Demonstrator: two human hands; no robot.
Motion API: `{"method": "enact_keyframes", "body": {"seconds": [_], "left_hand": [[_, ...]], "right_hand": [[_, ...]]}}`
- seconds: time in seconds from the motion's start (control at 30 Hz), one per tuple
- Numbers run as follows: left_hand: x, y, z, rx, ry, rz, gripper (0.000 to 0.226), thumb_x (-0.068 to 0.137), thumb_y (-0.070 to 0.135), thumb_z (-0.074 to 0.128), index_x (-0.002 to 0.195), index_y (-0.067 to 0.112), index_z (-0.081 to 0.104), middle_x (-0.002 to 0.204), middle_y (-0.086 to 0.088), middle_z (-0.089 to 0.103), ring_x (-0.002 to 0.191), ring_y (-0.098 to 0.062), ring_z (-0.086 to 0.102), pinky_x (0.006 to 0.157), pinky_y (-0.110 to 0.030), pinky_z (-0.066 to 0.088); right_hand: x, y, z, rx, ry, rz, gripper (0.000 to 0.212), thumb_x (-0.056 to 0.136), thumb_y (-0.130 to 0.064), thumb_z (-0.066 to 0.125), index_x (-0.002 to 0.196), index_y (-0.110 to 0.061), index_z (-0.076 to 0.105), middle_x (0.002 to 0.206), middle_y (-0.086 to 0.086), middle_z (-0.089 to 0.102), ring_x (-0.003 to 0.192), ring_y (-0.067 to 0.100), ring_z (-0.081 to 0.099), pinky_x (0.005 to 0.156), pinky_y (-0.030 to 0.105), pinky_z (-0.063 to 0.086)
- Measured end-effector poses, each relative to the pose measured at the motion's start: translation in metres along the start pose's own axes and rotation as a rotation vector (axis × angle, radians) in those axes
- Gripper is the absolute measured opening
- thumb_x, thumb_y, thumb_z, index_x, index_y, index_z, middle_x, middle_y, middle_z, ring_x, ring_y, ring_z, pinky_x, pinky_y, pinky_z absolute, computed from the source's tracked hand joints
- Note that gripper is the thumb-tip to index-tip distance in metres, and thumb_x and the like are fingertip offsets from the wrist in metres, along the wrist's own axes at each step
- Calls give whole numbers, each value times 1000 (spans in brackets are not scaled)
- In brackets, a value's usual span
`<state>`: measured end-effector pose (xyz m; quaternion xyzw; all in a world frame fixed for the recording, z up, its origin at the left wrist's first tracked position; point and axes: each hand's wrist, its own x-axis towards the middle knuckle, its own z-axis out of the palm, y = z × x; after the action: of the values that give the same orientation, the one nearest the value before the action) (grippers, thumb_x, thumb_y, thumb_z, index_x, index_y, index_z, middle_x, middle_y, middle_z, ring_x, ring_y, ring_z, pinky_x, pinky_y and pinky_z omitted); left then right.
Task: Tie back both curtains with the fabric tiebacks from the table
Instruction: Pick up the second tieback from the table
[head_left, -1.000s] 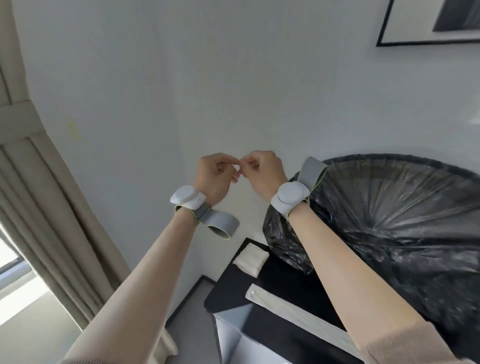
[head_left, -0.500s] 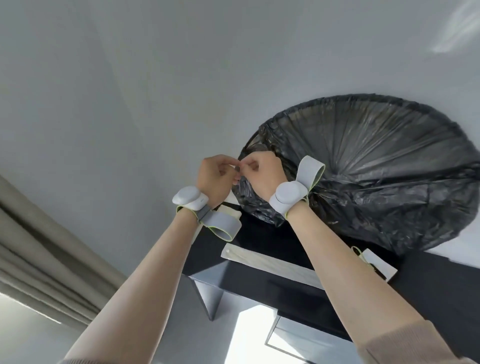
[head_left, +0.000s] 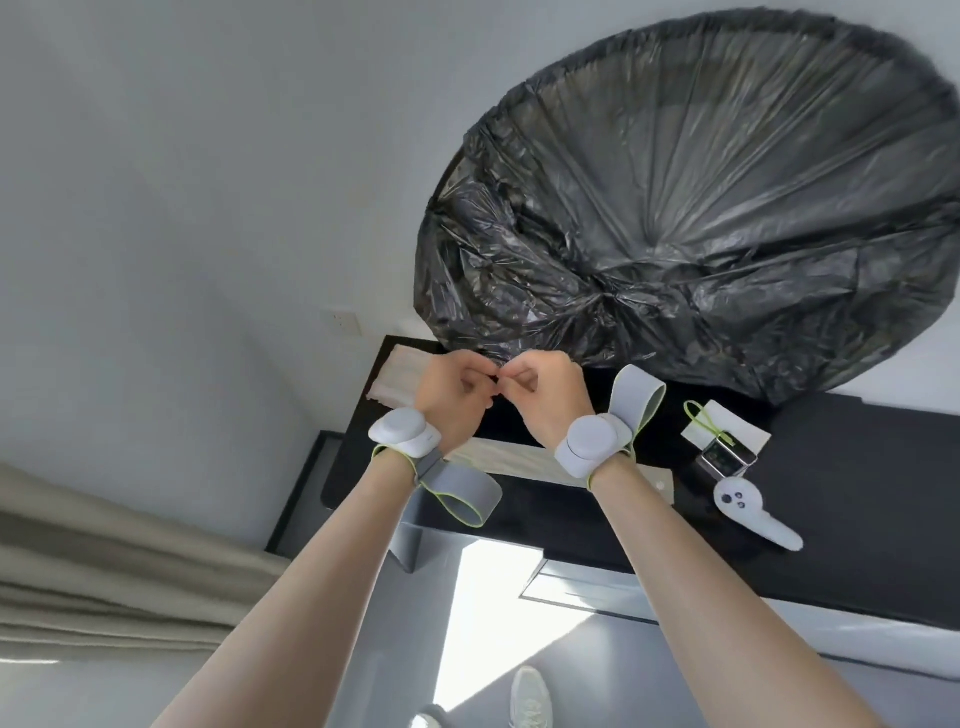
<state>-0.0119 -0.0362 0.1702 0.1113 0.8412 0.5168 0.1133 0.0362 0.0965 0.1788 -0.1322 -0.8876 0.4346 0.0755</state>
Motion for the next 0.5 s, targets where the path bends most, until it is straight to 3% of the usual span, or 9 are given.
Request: {"method": "enact_keyframes", "body": {"seconds": [0.1, 0.3, 0.37, 0.5], "left_hand": [[8, -22, 16, 17, -35, -41, 21, 91, -3, 54, 103, 8, 67, 91, -13, 72, 79, -24, 68, 78, -38, 59], [24, -75, 55, 223, -144, -88, 24, 90, 6, 57, 104, 20, 72, 113, -3, 68, 99, -19, 65, 86, -33, 56], [31, -94, 73, 313, -175, -112, 20, 91, 11, 59, 100, 21, 73, 123, -2, 62, 107, -20, 61, 87, -28, 50], [40, -129, 109, 470, -266, -219, 19, 92, 22, 57, 105, 30, 68, 144, 8, 43, 127, -24, 47, 103, -34, 40]], "right_hand": [[1, 27, 9, 7, 23, 68, 8, 86, -14, 69, 86, -18, 76, 83, -1, 74, 77, 14, 67, 77, 35, 57], [3, 90, 29, -78, -19, 187, 15, 85, -7, 64, 81, -13, 77, 82, 1, 75, 81, 22, 69, 75, 41, 59], [4, 114, 40, -171, -49, 189, 19, 85, -5, 63, 81, -14, 79, 91, 4, 75, 88, 26, 67, 76, 40, 56], [7, 162, 58, -400, -160, 247, 22, 88, -9, 60, 89, -19, 79, 126, 1, 63, 109, 30, 53, 88, 41, 50]]}}
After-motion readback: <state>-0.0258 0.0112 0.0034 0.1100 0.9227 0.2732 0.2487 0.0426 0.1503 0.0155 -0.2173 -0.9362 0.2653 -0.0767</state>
